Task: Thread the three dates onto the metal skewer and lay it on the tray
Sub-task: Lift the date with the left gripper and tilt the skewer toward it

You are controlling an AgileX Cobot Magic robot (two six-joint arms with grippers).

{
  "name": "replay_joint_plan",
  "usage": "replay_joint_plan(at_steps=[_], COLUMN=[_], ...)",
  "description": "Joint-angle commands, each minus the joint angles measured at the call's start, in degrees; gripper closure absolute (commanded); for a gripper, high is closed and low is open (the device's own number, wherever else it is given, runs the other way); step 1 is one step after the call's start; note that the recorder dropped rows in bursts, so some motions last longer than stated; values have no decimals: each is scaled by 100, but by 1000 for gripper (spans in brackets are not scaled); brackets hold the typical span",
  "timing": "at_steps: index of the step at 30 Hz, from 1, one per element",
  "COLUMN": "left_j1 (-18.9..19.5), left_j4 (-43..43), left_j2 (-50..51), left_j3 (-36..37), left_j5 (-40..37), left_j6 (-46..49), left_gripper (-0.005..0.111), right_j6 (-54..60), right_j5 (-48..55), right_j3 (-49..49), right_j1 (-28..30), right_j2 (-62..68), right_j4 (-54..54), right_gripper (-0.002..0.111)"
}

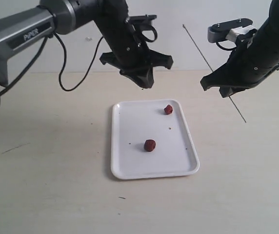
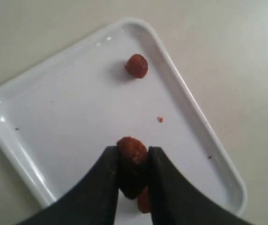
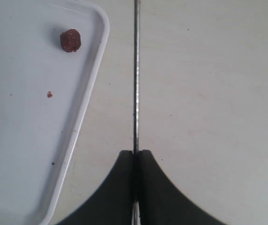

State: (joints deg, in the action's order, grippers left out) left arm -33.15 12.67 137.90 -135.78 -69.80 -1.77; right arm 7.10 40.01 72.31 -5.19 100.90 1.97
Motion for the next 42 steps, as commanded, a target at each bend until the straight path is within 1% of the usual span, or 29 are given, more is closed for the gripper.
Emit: replay_joint_plan(at_steps=[1, 4, 7, 10, 13, 17, 19, 21, 24, 27, 29, 32, 35, 38, 42], left_j1=[357, 558, 719, 908, 1182, 1704, 1989, 2322, 2796, 3225, 3443, 3602, 3599, 3575, 3575], left_j4=[624, 1303, 1724, 1995, 2580, 3756, 4114, 4262, 4289, 4504, 4748, 5064, 5133, 5267, 5383], left_j2=[-357, -526, -694, -863, -995, -1112, -1137, -1137, -1137, -1137, -1137, -1137, -1137, -1137, -1147], left_j3=[120, 317, 646, 1031, 1487, 2118, 2398, 2615, 2916, 3234, 3439, 3657, 3712, 3712, 3712], left_j5=[-16, -16, -16, -16, -16, -16, -16, -16, -16, -16, -16, -16, -16, -16, -16], left_j6=[425, 852, 1330, 1608, 2036, 2852, 3072, 3145, 3173, 3268, 3414, 3672, 3736, 3736, 3714], left_gripper=[86, 86, 86, 86, 86, 86, 86, 86, 86, 86, 86, 86, 86, 86, 86], right_j6=[186, 186, 297, 788, 1573, 2661, 3233, 3964, 4956, 5537, 5813, 6453, 7031, 7225, 7236], right_j5=[18, 32, 50, 106, 240, 410, 533, 731, 982, 1198, 1255, 1383, 1448, 1412, 922], right_j3=[-8, -8, -8, -8, -8, -8, -8, -8, -8, -8, -8, -8, -8, -8, -8], right_j1=[23, 23, 23, 23, 23, 23, 23, 23, 13, 13, -12, -87, -220, -440, -550], right_j2=[-2, -2, 21, 117, 300, 446, 459, 459, 471, 508, 543, 642, 791, 946, 1052], right_j4=[12, 12, 12, 275, 839, 1673, 2005, 2405, 2680, 2695, 2716, 2967, 3238, 3209, 3286], right_gripper=[108, 108, 108, 108, 108, 108, 108, 108, 108, 108, 108, 108, 108, 108, 108])
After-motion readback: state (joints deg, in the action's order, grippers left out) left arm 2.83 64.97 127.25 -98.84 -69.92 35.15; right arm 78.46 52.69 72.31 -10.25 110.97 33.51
